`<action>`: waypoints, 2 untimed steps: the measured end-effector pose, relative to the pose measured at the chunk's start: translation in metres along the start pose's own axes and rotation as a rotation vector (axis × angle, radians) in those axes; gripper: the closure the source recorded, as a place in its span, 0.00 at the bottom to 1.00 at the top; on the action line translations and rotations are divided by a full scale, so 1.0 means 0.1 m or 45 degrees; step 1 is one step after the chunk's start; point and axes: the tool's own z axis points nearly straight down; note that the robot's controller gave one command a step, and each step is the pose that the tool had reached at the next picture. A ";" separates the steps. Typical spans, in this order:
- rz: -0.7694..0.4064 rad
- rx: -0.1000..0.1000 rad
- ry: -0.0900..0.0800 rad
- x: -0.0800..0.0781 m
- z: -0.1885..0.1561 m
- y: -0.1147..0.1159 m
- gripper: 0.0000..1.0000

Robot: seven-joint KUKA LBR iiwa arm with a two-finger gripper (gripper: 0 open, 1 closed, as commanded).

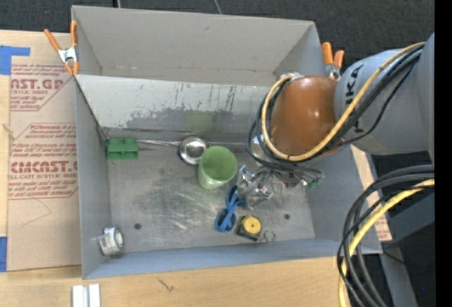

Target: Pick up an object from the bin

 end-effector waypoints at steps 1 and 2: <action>-0.247 -0.013 0.015 0.05 -0.14 -0.13 1.00; -0.220 -0.008 0.012 0.03 -0.77 -0.17 1.00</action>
Offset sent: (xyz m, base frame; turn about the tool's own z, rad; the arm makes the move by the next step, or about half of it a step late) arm 0.0042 -0.0143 0.0143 -0.1956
